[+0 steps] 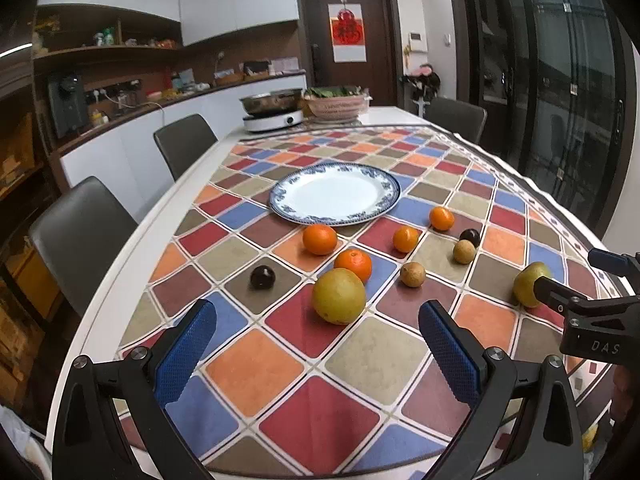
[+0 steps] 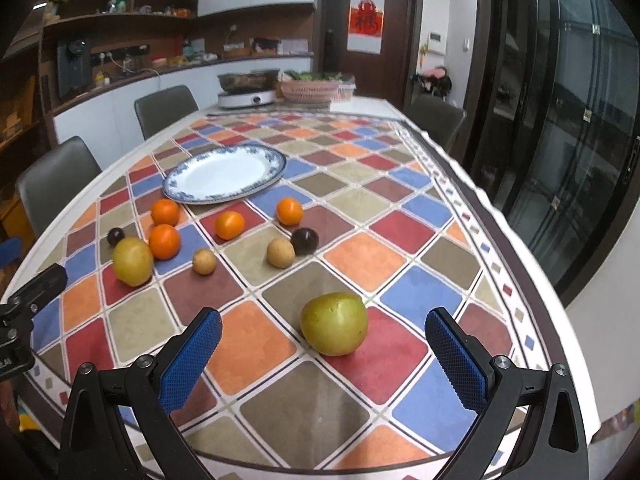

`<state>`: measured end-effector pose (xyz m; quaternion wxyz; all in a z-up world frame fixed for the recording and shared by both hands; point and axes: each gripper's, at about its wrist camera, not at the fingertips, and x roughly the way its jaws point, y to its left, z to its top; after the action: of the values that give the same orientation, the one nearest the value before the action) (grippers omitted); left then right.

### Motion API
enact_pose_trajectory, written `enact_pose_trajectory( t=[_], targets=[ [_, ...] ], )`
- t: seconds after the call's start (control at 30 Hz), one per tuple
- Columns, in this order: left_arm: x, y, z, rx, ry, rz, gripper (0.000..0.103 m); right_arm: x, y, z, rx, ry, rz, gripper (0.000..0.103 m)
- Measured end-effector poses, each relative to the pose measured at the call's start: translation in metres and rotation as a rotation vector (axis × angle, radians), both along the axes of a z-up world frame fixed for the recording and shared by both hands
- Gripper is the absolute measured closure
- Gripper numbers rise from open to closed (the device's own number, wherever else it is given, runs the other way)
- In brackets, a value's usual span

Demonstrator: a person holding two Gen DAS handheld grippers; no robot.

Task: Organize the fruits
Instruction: 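Grasp the yellow grapefruit with the left tool while the right tool grasps the green fruit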

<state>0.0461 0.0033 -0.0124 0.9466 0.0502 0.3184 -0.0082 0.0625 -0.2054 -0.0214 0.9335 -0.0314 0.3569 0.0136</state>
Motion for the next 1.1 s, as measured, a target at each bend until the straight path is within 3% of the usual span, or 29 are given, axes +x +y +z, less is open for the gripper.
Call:
enact_pose_trajectory(
  t=[0.23,0.6,0.8,0.9,0.97,1.1],
  targets=[
    [0.031,-0.002,-0.015,0.027,0.039,-0.016,0.001,0.028,-0.004,-0.017,0.017,0.078,-0.035,0.001],
    [0.064,-0.005,-0.043,0.018,0.142,-0.054,0.018,0.054,-0.008,-0.043,0.028,0.166,-0.075,0.004],
    [0.075,-0.006,-0.053,-0.006,0.179,-0.077,0.036,0.061,-0.007,-0.052,0.022,0.202,-0.073,0.015],
    [0.080,-0.006,-0.056,-0.026,0.194,-0.087,0.046,0.063,-0.006,-0.054,0.018,0.211,-0.072,0.025],
    [0.082,-0.007,-0.058,-0.035,0.204,-0.090,0.053,0.064,-0.006,-0.056,0.021,0.221,-0.066,0.037],
    [0.084,-0.007,-0.058,-0.033,0.203,-0.087,0.054,0.066,-0.006,-0.057,0.028,0.220,-0.055,0.046]
  ],
)
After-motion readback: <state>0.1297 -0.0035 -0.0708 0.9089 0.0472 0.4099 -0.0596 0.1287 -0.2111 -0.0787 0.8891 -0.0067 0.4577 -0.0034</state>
